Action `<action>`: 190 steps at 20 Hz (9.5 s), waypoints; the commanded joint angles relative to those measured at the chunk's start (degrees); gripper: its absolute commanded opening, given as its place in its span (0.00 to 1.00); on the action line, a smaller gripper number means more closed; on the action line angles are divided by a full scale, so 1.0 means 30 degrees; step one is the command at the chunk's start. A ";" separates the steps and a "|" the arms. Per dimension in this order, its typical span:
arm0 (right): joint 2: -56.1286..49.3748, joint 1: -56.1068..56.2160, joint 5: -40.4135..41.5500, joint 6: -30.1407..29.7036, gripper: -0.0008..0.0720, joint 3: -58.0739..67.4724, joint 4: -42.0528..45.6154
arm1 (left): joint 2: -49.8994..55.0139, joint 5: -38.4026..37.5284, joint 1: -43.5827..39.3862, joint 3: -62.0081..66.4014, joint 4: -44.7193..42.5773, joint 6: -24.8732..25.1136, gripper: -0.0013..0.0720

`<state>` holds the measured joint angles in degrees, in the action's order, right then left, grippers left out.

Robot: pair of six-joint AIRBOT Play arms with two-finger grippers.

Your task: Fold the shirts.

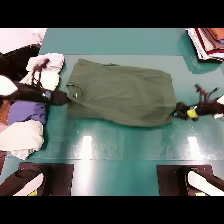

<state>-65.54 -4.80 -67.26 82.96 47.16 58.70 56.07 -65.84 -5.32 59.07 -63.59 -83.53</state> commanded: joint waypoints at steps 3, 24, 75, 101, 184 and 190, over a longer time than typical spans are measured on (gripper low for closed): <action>0.4619 0.0248 -0.0503 -0.0197 0.03 0.7045 -0.0022 | -0.0029 -0.3009 0.0000 0.9508 -0.2448 -0.0066 0.05; -0.0073 -0.2164 -0.8983 0.2397 0.03 1.9278 0.2616 | 0.3257 -0.2448 0.0000 1.5220 -0.3337 -0.0495 0.05; 0.0940 0.2288 -0.3286 0.1180 0.47 0.6237 0.3672 | -0.0240 0.1115 0.1290 -1.0469 0.2157 -0.0656 0.76; 0.2936 -0.3876 -0.1370 0.0102 0.59 -0.7380 0.0816 | -0.0321 0.1078 0.0219 -0.6754 0.1107 -0.0670 0.05; -0.7257 1.6101 0.2295 -0.5224 0.06 1.4564 -1.0433 | 0.4364 0.0619 0.1392 0.9114 -0.4794 -0.1464 0.05; -1.2196 1.8513 0.0903 -0.6025 0.67 1.7981 -1.0127 | 0.2317 -0.0984 0.4007 0.9114 -0.4830 -0.1005 0.05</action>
<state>-96.60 48.51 -60.80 65.21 96.75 28.05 65.73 -65.91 3.40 86.41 -76.97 -87.15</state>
